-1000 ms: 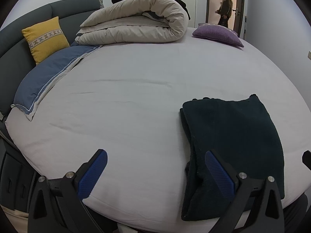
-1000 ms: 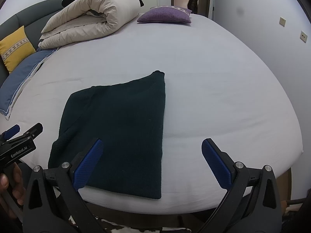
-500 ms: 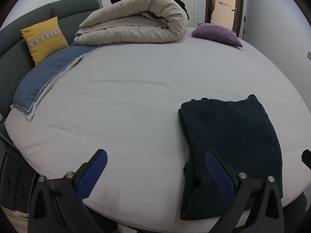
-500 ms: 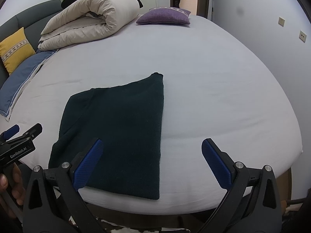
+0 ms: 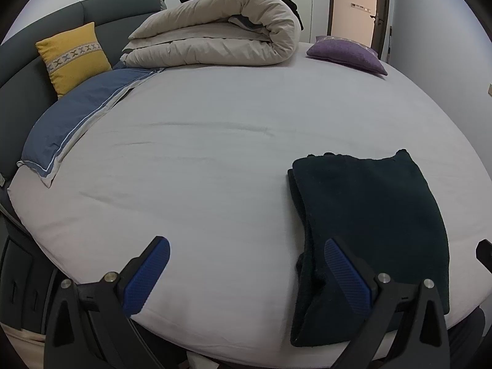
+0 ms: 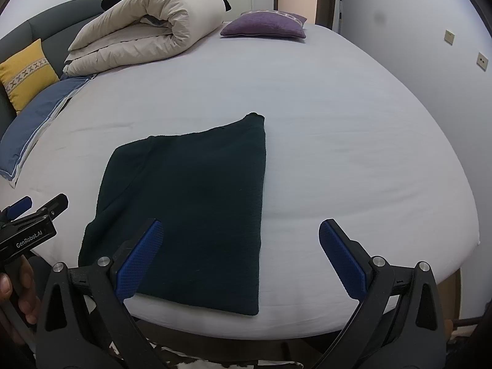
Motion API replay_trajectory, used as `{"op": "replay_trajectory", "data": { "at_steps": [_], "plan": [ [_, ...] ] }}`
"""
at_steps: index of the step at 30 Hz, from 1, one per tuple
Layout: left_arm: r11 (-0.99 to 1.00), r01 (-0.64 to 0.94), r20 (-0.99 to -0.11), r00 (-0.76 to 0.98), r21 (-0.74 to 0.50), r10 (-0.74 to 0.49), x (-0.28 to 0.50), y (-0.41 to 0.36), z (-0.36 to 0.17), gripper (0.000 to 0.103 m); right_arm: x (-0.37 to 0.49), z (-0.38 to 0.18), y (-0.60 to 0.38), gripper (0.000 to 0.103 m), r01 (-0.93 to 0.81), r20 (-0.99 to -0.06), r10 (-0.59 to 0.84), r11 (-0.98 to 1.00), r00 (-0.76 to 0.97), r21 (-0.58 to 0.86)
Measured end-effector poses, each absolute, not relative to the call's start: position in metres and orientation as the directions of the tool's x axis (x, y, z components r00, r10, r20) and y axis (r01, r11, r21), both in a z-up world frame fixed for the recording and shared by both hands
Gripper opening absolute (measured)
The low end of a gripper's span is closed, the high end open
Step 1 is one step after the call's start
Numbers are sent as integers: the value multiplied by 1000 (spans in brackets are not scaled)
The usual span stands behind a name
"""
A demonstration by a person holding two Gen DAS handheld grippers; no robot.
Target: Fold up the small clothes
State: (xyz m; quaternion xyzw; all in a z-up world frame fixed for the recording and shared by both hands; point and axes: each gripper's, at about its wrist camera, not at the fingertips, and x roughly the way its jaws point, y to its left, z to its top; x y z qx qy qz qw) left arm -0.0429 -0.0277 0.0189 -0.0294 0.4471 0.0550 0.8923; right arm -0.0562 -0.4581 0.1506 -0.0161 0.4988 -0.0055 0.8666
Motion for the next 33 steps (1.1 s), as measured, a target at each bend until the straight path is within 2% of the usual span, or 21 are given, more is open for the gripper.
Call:
{"op": "replay_trajectory", "data": {
  "at_steps": [33],
  "plan": [
    [993,-118,-791,606,8,78,-47,-32,14,103,-60,142,-455,103,-2,-871,-26,1000,491,-31]
  ]
}}
